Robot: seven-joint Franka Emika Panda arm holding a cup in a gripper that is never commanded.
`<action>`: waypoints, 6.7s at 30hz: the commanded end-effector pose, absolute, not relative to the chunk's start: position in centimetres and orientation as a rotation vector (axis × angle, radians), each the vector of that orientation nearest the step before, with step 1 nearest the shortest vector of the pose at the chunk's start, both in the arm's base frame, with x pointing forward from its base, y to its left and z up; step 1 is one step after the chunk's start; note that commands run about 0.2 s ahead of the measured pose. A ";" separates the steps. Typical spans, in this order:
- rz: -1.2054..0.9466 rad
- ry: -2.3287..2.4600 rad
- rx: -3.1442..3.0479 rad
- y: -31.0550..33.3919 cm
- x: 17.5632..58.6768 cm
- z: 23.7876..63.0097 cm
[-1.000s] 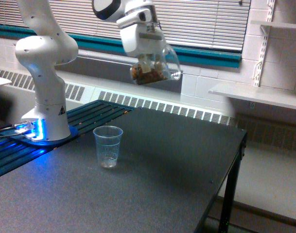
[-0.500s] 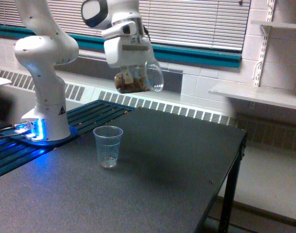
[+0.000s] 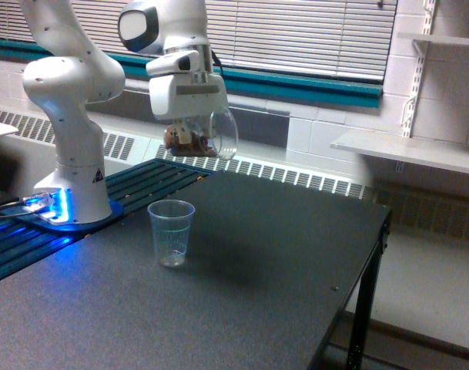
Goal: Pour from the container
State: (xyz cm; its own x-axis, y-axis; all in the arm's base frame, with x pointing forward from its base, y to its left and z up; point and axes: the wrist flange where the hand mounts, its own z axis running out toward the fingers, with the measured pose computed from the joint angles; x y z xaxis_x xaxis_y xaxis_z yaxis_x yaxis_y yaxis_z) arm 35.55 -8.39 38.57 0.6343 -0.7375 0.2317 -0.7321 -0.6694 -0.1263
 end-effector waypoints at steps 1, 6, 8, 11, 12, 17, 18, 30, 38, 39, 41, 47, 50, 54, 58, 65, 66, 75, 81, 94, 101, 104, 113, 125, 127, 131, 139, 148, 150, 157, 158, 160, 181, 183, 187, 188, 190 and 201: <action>-0.385 1.256 -2.844 -8.1 34.1 38.2; -0.347 1.262 -2.854 -8.2 32.7 37.6; -0.330 1.265 -2.859 -8.2 32.1 37.3; -0.314 1.276 -2.858 -8.3 31.4 37.1; -0.307 1.282 -2.856 -8.4 31.2 37.0; -0.271 1.291 -2.855 -8.5 30.1 36.4; -0.261 1.291 -2.858 -8.4 29.9 36.2; -0.172 1.271 -2.859 -7.3 28.4 34.7; -0.138 1.276 -2.853 -7.2 28.1 34.7; -0.134 1.278 -2.856 -7.3 28.1 34.7; -0.121 1.288 -2.852 -7.4 27.9 34.6; -0.087 1.315 -2.847 -8.0 27.6 34.3; -0.075 1.335 -2.846 -8.3 27.5 34.1; -0.054 1.349 -2.846 -8.5 27.3 33.7; -0.036 1.363 -2.846 -8.8 27.2 33.3; -0.002 1.390 -2.836 -9.3 27.1 32.7; 0.005 1.392 -2.836 -9.3 27.0 32.6; 0.058 1.401 -2.830 -9.2 26.9 31.7; 0.083 1.418 -2.830 -9.4 26.8 31.0; 0.134 1.421 -2.838 -9.6 26.6 29.4; 0.151 1.427 -2.846 -9.6 26.6 28.5; 0.158 1.430 -2.847 -9.5 26.5 28.1; 0.169 1.423 -2.857 -8.9 26.6 27.3; 0.168 1.401 -2.868 -7.3 26.9 26.9; 0.168 1.398 -2.870 -7.1 27.0 26.8; 0.185 1.381 -2.884 -6.4 26.9 26.7; 0.227 1.357 -2.901 -5.7 26.7 26.4; 0.232 1.357 -2.919 -6.3 26.3 26.7; 0.220 1.361 -2.923 -6.5 26.3 27.0; 0.187 1.395 -2.916 -7.6 25.9 28.0; 0.183 1.398 -2.914 -7.7 25.9 28.1; 0.172 1.406 -2.913 -7.9 25.8 28.4; 0.194 1.343 -2.962 -7.0 25.6 29.1; 0.202 1.343 -2.964 -7.1 25.5 29.0; 0.198 1.349 -2.979 -7.5 25.6 29.2; 0.189 1.357 -2.977 -7.7 25.8 29.4; 0.180 1.368 -2.972 -8.1 26.1 29.6; 0.120 1.388 -2.977 -9.4 27.8 31.3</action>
State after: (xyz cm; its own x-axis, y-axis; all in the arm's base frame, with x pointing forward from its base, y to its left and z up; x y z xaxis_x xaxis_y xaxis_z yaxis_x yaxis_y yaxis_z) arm 27.63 -9.74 31.48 0.6162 -0.7875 -0.0052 -0.7796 -0.6110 0.1374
